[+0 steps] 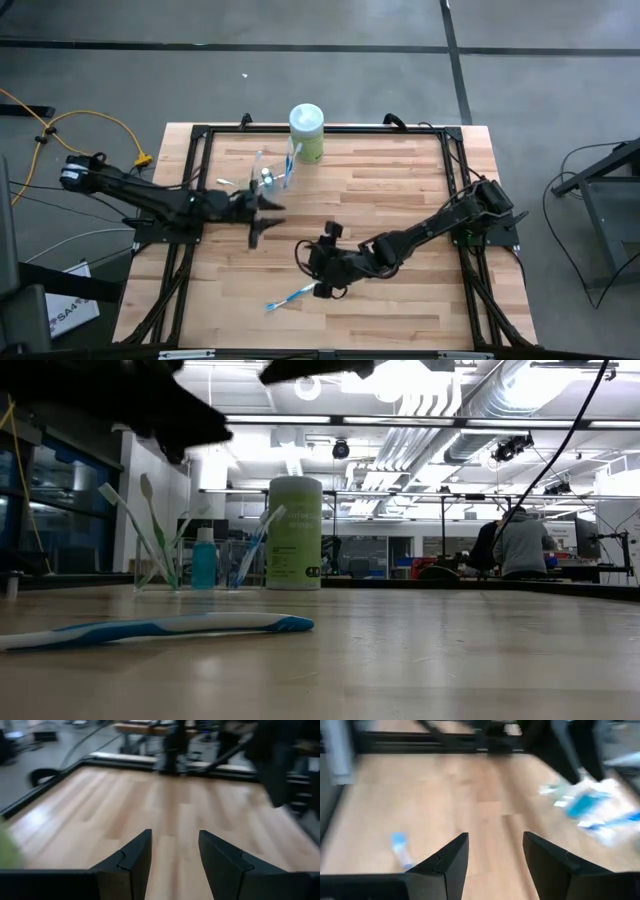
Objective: Pick & Place toothbrushing station
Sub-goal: Put the blue toothbrush into the transparent organizer
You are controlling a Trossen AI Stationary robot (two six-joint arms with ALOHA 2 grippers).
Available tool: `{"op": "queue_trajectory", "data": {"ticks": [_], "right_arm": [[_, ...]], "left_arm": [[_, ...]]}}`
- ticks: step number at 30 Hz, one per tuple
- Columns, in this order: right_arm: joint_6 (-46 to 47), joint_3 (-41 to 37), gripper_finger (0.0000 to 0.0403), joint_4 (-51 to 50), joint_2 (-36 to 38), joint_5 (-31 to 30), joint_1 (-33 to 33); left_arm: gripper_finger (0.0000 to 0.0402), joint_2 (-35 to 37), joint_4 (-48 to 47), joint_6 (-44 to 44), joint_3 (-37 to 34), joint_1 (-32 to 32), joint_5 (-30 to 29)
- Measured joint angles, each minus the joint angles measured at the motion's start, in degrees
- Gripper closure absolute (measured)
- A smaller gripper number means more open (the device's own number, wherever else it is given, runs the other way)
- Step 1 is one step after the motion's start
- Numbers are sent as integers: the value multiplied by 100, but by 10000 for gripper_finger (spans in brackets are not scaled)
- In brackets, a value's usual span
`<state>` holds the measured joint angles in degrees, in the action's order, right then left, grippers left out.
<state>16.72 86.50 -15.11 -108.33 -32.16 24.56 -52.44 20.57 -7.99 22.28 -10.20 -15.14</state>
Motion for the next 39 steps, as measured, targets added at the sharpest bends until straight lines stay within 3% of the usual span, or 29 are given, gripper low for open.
{"op": "queue_trajectory", "data": {"ticks": [7,15,27,39], "right_arm": [[-169,22,223,13,-279,1443,-136],[-355,7,223,120,-910,2070,-130],[-1009,9,223,195,-1115,2469,-101],[-1340,15,223,555,-1526,2458,-131]], "left_arm": [[243,335,-83,-8,0,-1027,-646],[243,350,-462,-605,0,-1788,-1030],[243,292,-375,-923,0,-2436,-1271],[243,283,-292,-1010,4,-2579,-1284]]}}
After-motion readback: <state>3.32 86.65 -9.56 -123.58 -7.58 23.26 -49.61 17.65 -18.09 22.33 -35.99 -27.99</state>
